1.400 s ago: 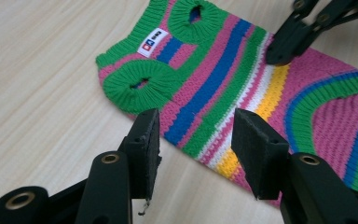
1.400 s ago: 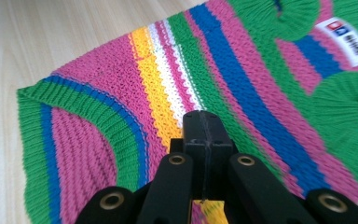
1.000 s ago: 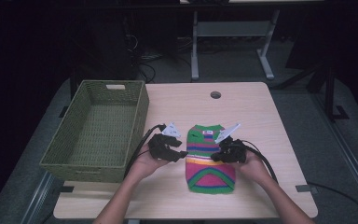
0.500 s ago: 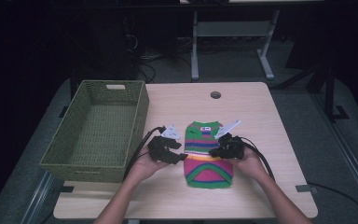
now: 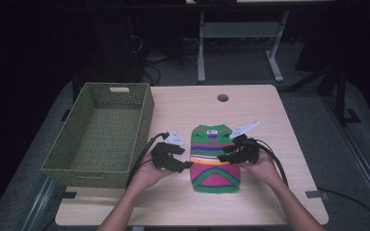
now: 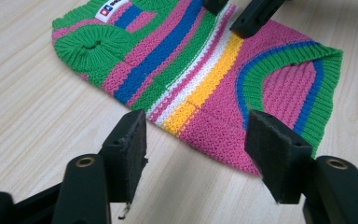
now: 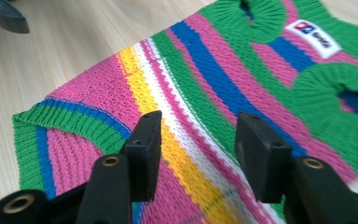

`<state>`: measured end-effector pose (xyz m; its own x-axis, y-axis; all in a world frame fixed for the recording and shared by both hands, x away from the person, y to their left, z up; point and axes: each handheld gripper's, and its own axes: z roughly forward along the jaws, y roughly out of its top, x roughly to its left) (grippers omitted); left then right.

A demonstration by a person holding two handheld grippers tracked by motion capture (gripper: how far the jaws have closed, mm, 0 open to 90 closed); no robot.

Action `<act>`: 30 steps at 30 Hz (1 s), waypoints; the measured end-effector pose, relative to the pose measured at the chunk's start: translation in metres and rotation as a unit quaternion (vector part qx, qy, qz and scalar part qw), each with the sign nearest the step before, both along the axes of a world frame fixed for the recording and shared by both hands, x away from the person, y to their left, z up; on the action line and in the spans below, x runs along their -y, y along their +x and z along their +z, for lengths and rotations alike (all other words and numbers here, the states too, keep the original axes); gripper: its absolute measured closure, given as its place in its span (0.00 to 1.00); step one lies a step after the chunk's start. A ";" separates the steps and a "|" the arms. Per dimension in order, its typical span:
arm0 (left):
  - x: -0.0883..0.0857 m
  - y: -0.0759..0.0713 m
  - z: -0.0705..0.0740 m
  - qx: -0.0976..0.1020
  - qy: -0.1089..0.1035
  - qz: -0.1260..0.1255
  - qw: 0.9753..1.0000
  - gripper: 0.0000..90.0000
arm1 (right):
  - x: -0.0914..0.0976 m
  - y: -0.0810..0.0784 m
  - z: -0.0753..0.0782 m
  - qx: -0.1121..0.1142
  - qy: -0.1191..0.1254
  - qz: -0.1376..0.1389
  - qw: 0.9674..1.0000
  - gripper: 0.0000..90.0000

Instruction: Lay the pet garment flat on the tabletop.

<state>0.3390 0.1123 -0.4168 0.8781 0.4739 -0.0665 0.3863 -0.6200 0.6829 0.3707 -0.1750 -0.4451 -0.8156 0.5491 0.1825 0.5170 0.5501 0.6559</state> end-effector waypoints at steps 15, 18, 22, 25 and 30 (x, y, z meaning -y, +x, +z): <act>-0.004 -0.010 -0.003 0.002 0.001 0.012 1.000 0.32 | 0.044 -0.012 0.017 0.010 0.007 -0.036 0.999 0.40; -0.007 -0.013 -0.005 0.002 -0.001 0.015 1.000 0.32 | 0.053 -0.016 0.020 0.014 0.008 -0.042 0.999 0.39; -0.011 -0.017 -0.007 0.005 -0.002 0.020 1.000 0.31 | 0.064 -0.021 0.018 0.015 0.010 -0.050 0.999 0.39; -0.011 -0.021 -0.007 0.000 -0.009 0.023 1.000 0.31 | 0.071 -0.024 0.016 0.011 0.012 -0.057 0.998 0.38; -0.010 -0.028 -0.005 0.007 -0.016 0.021 1.000 0.31 | 0.080 -0.029 0.015 0.011 0.008 -0.060 0.998 0.37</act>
